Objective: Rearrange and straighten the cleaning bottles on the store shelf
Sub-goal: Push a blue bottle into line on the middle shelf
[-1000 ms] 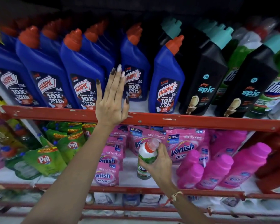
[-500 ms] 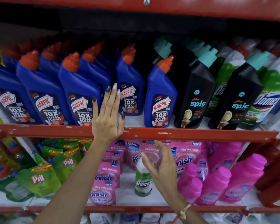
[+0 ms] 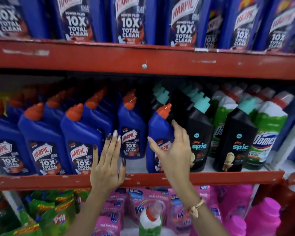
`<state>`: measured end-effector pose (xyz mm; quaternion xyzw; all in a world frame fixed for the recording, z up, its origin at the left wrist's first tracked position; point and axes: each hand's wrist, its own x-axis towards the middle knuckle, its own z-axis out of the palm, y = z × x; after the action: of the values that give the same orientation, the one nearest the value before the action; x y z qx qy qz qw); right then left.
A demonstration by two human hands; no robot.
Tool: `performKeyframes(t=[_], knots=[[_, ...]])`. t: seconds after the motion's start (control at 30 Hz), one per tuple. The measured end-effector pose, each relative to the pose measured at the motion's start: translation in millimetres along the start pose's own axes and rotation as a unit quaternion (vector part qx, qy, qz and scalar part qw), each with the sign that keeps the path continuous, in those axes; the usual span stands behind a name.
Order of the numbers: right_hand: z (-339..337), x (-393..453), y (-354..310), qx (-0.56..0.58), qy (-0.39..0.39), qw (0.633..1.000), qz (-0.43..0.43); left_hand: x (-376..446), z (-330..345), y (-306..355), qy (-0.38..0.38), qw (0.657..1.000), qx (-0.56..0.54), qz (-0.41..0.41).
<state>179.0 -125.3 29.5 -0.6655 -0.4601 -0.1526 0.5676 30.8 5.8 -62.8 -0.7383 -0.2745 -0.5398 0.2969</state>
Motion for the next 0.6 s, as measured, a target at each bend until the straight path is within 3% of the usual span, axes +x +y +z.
performKeyframes(t=[0.37, 0.6], knots=[[0.5, 32.3, -16.6, -0.07, 0.029, 0.997, -0.019, 2.8, -1.8, 2.0, -0.002, 0.998, -0.042, -0.047], [34.9, 26.9, -55.4, -0.067, 0.033, 0.996, -0.05, 2.2, -3.6, 2.8, -0.005, 0.997, -0.055, -0.057]])
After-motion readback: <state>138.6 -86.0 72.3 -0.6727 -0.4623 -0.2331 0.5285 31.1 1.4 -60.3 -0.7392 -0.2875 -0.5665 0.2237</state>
